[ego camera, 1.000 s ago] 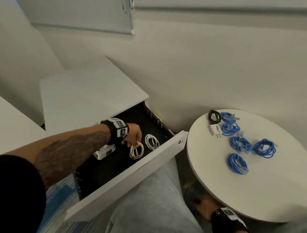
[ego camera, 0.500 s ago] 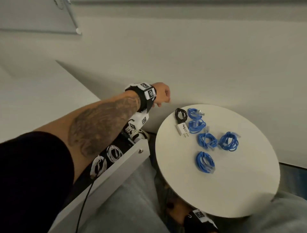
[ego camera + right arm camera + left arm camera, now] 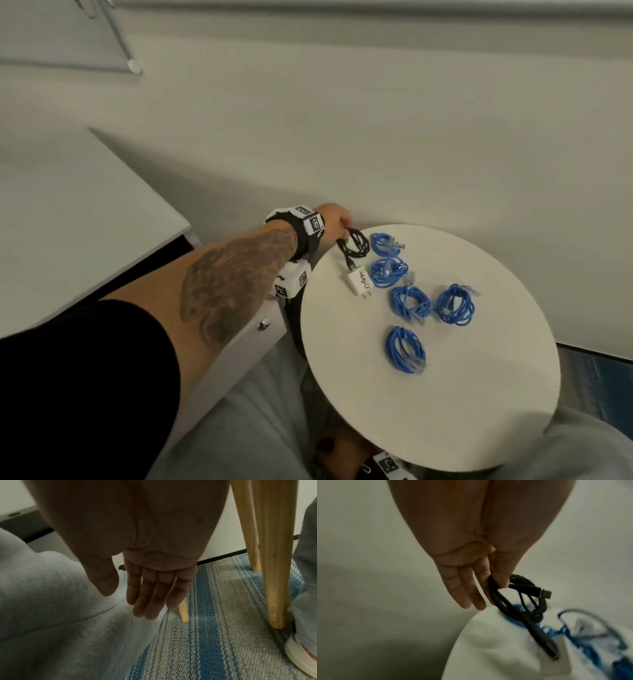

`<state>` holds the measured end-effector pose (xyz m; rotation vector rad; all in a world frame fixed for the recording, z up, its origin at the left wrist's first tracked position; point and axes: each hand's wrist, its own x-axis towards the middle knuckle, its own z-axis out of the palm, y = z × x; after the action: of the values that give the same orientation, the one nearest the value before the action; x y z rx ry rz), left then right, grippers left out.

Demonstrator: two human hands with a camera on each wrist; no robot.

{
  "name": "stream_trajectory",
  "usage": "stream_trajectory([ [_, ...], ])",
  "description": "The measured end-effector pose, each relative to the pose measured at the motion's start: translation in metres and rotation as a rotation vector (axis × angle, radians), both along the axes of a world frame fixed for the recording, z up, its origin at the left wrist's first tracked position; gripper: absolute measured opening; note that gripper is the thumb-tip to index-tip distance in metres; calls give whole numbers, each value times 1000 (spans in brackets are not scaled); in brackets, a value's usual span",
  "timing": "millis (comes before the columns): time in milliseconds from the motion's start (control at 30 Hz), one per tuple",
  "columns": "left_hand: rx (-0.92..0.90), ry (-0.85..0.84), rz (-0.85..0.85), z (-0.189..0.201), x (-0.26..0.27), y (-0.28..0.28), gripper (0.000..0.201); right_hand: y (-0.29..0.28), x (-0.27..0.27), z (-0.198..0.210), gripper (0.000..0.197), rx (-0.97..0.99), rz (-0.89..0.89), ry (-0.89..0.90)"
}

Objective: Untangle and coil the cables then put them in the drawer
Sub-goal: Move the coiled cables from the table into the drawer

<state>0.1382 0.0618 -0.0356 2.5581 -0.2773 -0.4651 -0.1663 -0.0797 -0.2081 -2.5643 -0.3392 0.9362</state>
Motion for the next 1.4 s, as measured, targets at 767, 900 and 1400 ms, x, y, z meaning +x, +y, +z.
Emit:
stream_trajectory([
  [767, 578, 182, -121, 26, -196, 248, 25, 15, -14, 45, 37, -36, 15, 193],
  [900, 681, 159, -112, 23, -188, 244, 33, 11, -9, 54, 39, -22, 48, 55],
  [1400, 81, 87, 75, 60, -32, -18, 34, 1, -6, -3, 73, -17, -2, 23],
])
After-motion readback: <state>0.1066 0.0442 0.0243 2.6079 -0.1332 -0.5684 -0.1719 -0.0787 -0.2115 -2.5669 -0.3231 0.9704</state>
